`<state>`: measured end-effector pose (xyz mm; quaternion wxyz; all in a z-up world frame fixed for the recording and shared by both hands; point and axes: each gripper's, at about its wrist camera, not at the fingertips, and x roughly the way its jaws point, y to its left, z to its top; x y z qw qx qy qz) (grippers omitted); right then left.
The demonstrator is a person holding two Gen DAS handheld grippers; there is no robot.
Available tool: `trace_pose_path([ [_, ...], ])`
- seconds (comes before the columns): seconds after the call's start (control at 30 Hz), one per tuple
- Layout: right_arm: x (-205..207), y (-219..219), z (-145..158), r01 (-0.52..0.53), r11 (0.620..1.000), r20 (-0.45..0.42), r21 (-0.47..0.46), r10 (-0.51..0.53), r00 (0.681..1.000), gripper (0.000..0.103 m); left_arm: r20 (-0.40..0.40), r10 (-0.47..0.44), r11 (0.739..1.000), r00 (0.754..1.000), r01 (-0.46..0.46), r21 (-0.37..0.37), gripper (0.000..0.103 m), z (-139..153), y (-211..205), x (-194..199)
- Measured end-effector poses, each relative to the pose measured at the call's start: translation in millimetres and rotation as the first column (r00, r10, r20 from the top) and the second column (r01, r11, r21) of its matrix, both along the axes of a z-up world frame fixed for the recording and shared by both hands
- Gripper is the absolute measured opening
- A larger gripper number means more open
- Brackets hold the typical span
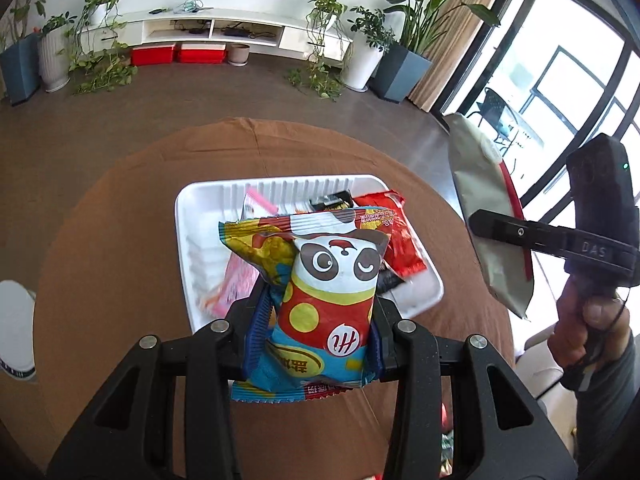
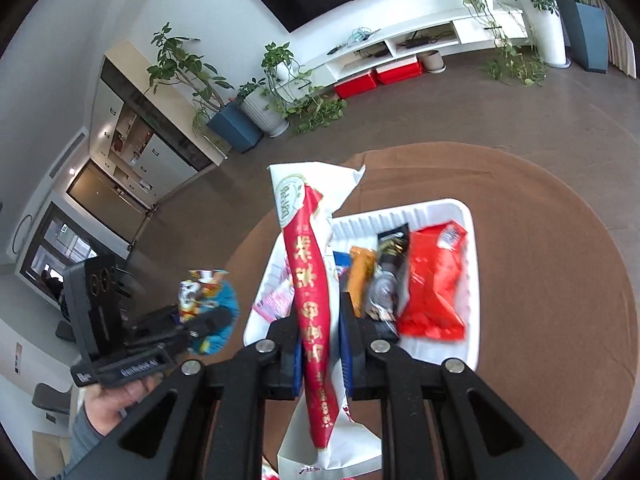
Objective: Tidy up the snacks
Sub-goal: 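Carry the panda bag with left tool while right tool carries the long packet to the tray, then lower both packets into the tray and open both tools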
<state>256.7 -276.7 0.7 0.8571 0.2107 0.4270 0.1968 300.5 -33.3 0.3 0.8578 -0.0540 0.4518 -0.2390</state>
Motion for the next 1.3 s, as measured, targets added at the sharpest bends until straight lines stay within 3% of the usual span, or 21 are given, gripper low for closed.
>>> trace_pose_path([
  [0.2, 40.7, 19.0, -22.0, 0.013, 1.000, -0.075, -0.011, -0.014, 0.997, 0.016, -0.037, -0.001, 0.998, 0.999, 0.003, 0.056, 0.038, -26.0, -22.0, 44.2],
  [0.5, 76.7, 42.9, -64.1, 0.026, 0.999, -0.167, -0.038, -0.032, 0.985, 0.016, -0.058, 0.025, 0.992, 0.998, -0.017, 0.124, 0.038, -64.1, -36.4, 78.1],
  [0.7, 87.7, 45.2, -90.3, 0.047, 0.998, -0.220, -0.050, -0.057, 0.974, 0.016, -0.074, 0.027, 0.993, 0.997, -0.019, 0.113, 0.039, -85.0, -41.9, 91.3],
  [1.17, 95.5, 54.2, -102.2, 0.048, 0.994, -0.195, -0.102, -0.068, 0.979, 0.017, -0.098, 0.047, 0.996, 0.994, -0.039, 0.080, 0.041, -111.0, -34.5, 103.3],
  [1.2, 94.8, 55.7, -101.5, 0.045, 0.993, -0.191, -0.112, -0.066, 0.979, 0.020, -0.097, 0.046, 0.996, 0.994, -0.038, 0.081, 0.041, -110.2, -31.4, 95.5],
  [1.3, 89.3, 60.4, -96.9, 0.051, 0.992, -0.193, -0.114, -0.073, 0.979, 0.027, -0.094, 0.052, 0.996, 0.994, -0.044, 0.080, 0.051, -108.4, -28.9, 91.3],
])
